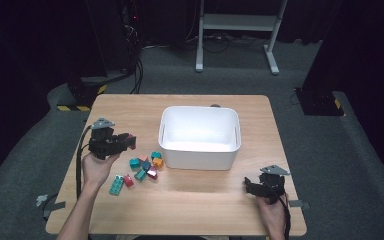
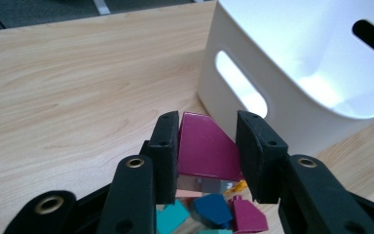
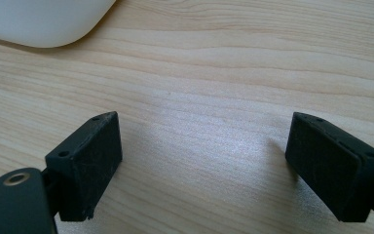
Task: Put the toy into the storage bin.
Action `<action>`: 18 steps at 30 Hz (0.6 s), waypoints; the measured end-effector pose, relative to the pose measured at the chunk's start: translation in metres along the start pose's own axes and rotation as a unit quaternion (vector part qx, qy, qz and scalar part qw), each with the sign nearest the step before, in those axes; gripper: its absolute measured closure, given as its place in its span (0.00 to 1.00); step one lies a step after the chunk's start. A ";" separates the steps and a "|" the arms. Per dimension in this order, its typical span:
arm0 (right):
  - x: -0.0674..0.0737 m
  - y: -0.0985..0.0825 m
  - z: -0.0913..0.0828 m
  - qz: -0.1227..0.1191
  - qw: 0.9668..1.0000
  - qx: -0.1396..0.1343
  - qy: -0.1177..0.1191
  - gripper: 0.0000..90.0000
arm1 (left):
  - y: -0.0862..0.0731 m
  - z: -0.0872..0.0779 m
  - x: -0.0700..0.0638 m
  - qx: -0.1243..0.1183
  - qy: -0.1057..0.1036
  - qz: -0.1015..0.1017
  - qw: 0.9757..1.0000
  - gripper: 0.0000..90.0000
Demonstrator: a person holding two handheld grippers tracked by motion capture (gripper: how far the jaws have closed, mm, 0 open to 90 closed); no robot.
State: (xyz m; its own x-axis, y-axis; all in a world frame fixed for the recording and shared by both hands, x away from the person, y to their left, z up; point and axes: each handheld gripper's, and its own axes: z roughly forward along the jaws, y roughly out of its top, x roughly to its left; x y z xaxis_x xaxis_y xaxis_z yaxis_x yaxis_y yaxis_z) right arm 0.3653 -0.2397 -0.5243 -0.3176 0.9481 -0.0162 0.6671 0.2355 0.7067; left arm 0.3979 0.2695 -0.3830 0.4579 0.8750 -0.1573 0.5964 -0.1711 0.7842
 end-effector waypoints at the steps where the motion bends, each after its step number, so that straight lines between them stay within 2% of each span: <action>1: 0.000 0.000 0.000 0.000 1.000 0.000 0.000 0.14 | 0.002 -0.001 -0.001 -0.002 -0.001 0.001 1.000 0.69; 5: 0.000 0.000 0.000 0.000 1.000 0.000 0.000 0.14 | 0.010 -0.002 -0.002 -0.006 -0.009 -0.002 1.000 0.69; 10: 0.000 0.000 0.000 0.000 1.000 0.000 0.000 0.14 | 0.022 -0.003 -0.007 -0.012 -0.019 0.005 1.000 0.69; 16: 0.000 0.000 0.000 0.000 1.000 0.000 0.000 0.14 | 0.030 0.002 -0.012 -0.005 -0.024 0.016 1.000 0.69; 18: 0.000 0.000 0.000 0.000 1.000 0.000 0.000 0.14 | 0.033 0.002 -0.013 -0.009 -0.027 0.016 0.999 0.69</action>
State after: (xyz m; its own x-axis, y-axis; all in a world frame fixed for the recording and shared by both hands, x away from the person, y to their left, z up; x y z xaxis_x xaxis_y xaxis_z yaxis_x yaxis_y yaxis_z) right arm 0.3652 -0.2396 -0.5243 -0.3174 0.9481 -0.0162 0.6671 0.2354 0.7068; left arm 0.4129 0.2510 -0.3566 0.5125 0.8429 -0.1638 0.5688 -0.1903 0.8002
